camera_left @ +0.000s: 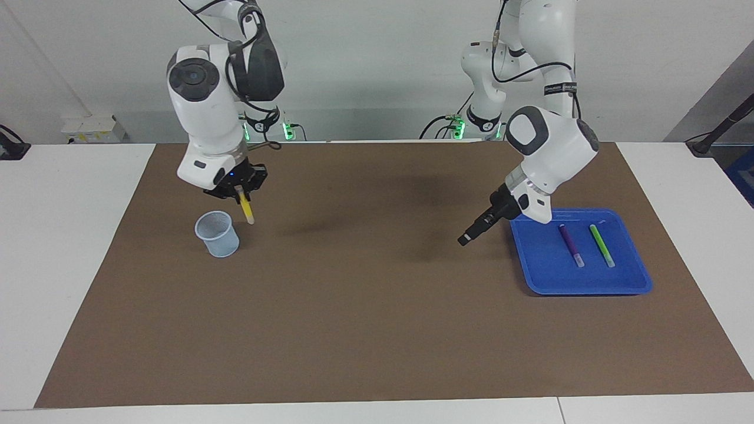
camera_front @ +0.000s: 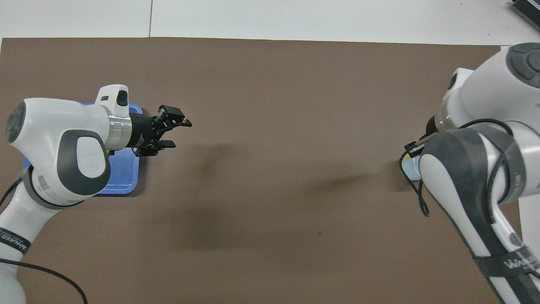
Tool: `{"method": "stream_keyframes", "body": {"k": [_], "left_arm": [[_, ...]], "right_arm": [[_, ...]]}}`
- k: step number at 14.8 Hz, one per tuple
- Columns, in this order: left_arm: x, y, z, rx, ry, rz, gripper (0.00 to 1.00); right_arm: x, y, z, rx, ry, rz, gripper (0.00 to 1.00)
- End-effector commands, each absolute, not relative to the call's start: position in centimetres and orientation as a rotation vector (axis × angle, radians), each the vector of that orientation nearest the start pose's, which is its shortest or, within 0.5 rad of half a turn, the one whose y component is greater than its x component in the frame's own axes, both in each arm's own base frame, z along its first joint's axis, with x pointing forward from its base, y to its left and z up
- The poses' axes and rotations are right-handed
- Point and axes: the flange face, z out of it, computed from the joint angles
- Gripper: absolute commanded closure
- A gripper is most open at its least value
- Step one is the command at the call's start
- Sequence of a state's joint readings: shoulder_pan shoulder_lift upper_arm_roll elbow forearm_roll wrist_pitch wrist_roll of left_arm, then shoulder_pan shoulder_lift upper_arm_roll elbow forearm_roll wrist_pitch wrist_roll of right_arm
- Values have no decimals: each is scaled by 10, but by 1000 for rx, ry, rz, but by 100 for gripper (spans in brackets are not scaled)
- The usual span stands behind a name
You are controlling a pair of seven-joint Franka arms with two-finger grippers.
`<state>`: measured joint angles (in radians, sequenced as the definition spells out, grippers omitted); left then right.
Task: Transfer and insert pens with both arms
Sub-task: 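Open the left gripper while the right gripper carries the pen to the cup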
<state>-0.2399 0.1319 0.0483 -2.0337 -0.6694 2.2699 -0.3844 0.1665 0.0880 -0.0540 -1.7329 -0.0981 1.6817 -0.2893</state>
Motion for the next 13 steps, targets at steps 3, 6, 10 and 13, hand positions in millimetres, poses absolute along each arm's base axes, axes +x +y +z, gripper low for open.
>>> {"method": "stream_keyframes", "body": {"k": [3,6,10,13], "left_arm": [[573,-48,396,2678,486,7,21],[574,-14,395,2795,332,57,21],[575,30,396,2908,124,114,22],[577,53,396,2997,-34,156,22]], "right_arm": [[563,8,487,-3134,-767,216,100],[558,8,475,-3135,-777,181,100],[552,-4,463,-3135,-784,158,95],[552,-6,465,-3136,-781,156,0]]}}
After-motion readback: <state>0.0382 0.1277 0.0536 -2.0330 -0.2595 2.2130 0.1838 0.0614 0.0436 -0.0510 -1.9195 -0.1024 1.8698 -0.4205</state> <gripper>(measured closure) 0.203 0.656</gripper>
